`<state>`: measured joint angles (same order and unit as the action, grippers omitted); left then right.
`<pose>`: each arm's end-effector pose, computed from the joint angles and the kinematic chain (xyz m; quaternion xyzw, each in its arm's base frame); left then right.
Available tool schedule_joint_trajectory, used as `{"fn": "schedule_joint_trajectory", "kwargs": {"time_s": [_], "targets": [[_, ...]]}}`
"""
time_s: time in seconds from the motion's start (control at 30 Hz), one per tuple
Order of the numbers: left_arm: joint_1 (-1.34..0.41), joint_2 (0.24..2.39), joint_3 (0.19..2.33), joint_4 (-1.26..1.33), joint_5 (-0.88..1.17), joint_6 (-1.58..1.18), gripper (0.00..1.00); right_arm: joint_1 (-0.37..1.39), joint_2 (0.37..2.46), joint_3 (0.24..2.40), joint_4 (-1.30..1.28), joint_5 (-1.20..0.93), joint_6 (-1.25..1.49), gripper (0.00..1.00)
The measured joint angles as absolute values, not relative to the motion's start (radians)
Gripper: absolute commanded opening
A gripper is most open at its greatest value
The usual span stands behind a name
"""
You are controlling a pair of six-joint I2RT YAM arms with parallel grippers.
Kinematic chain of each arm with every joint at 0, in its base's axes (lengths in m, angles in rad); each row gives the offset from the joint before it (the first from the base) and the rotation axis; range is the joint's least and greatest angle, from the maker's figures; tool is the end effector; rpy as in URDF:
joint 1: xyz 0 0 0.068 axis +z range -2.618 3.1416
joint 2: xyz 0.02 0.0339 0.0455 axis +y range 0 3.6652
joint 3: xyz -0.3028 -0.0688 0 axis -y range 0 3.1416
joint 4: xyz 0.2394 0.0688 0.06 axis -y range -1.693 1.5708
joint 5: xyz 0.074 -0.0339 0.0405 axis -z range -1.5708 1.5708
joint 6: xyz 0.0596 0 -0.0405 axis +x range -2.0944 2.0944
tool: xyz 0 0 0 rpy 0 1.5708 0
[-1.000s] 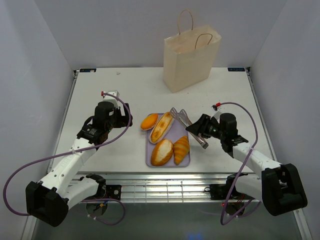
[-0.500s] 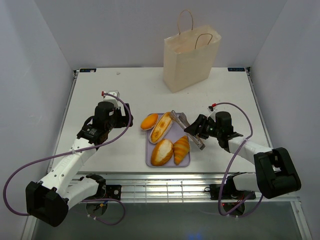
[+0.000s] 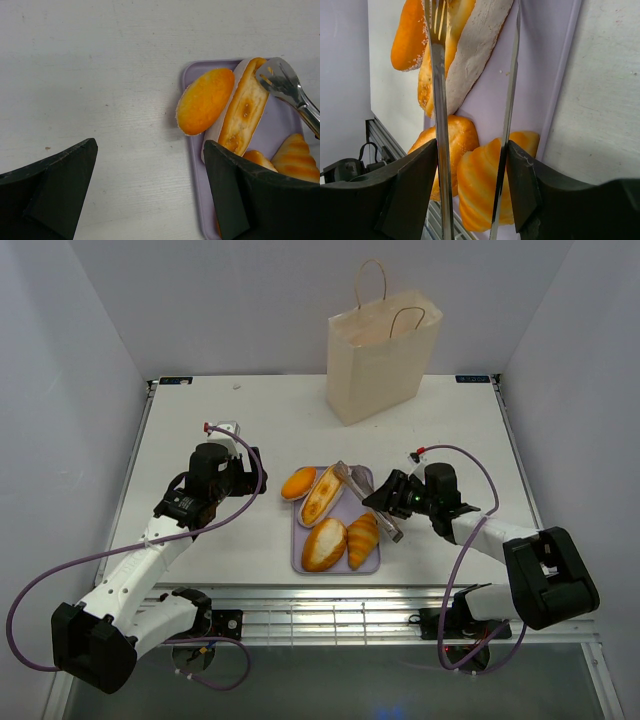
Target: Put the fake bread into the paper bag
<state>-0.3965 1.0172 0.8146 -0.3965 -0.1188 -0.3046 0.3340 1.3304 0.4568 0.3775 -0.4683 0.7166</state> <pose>0.2032 -0.0774 0.3066 0.0129 0.8831 -0.1108 0.4558 0.2363 0.1105 0.2020 0.0423 0.8430 0.4221 0.3308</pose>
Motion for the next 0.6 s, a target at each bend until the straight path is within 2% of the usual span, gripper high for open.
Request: {"fn": "schedule_joint_trajectory", "kwargs": {"time_s": [0.3,0.4,0.53,0.6], "targets": [[-0.397,1.017,0.815,-0.396,-0.118,-0.305,0.98,0.347,1.335,0.457,0.387,-0.472,0.732,0.59],[-0.397,1.017,0.815,-0.396,-0.117,-0.305,0.98,0.347,1.337,0.457,0.390,-0.472,0.734,0.56],[-0.397,1.017,0.815,-0.397,-0.116,-0.305,0.98,0.347,1.352,0.461,0.394,-0.478,0.743,0.42],[-0.397,1.017,0.815,-0.396,-0.116,-0.305,0.98,0.347,1.359,0.464,0.396,-0.484,0.749,0.39]]}}
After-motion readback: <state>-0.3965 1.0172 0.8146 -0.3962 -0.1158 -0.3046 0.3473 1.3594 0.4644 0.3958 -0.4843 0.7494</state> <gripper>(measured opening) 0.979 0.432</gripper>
